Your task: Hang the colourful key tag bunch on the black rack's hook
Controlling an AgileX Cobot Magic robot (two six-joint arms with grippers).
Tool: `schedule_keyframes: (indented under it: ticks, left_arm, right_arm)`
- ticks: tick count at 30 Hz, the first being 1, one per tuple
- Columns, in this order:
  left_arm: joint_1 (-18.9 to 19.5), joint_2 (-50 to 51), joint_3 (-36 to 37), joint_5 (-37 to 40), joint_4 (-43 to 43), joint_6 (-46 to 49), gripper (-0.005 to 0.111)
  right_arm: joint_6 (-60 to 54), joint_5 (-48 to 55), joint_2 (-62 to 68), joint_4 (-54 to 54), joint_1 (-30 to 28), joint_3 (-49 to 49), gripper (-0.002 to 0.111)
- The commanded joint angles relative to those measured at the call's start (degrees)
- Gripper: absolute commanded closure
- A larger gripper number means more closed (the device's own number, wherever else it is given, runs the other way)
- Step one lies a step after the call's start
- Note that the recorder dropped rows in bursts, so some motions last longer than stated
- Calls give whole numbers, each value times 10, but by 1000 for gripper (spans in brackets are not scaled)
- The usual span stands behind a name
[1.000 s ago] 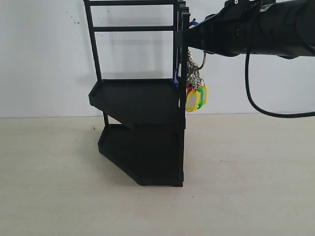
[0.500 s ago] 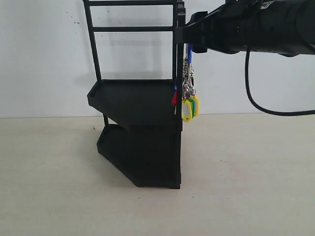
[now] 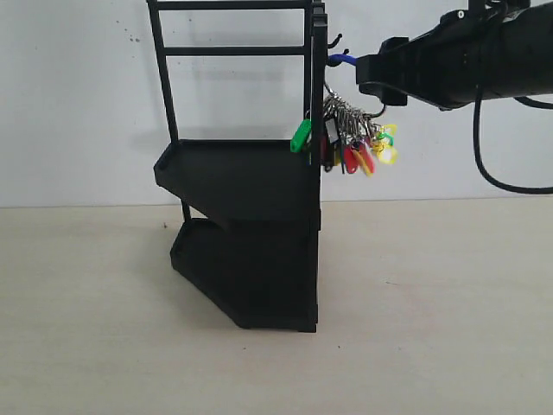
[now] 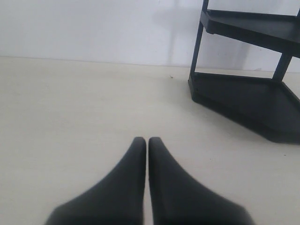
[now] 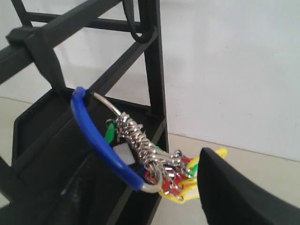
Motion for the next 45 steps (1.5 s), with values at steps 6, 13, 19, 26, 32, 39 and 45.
schedule_keyframes:
  ticks: [6, 13, 19, 26, 32, 39, 45]
  left_arm:
    - [1, -1, 2, -4, 3, 2, 102]
    - [1, -1, 2, -4, 3, 2, 102]
    - [1, -1, 2, -4, 3, 2, 102]
    - [1, -1, 2, -4, 3, 2, 102]
    - [1, -1, 2, -4, 3, 2, 102]
    - [1, -1, 2, -4, 3, 2, 102]
    - [1, -1, 2, -4, 3, 2, 102]
  right_arm:
    - [1, 15, -43, -3, -7, -3, 49]
    - [1, 42, -79, -13, -7, -3, 49]
    - [18, 128, -129, -36, -7, -3, 63]
    - [86, 322, -213, -36, -7, 22, 108]
    - [105, 223, -340, -33, -7, 183, 108]
    - [123, 213, -392, -33, -7, 247, 108]
    - [123, 214, -392, -33, -7, 247, 108]
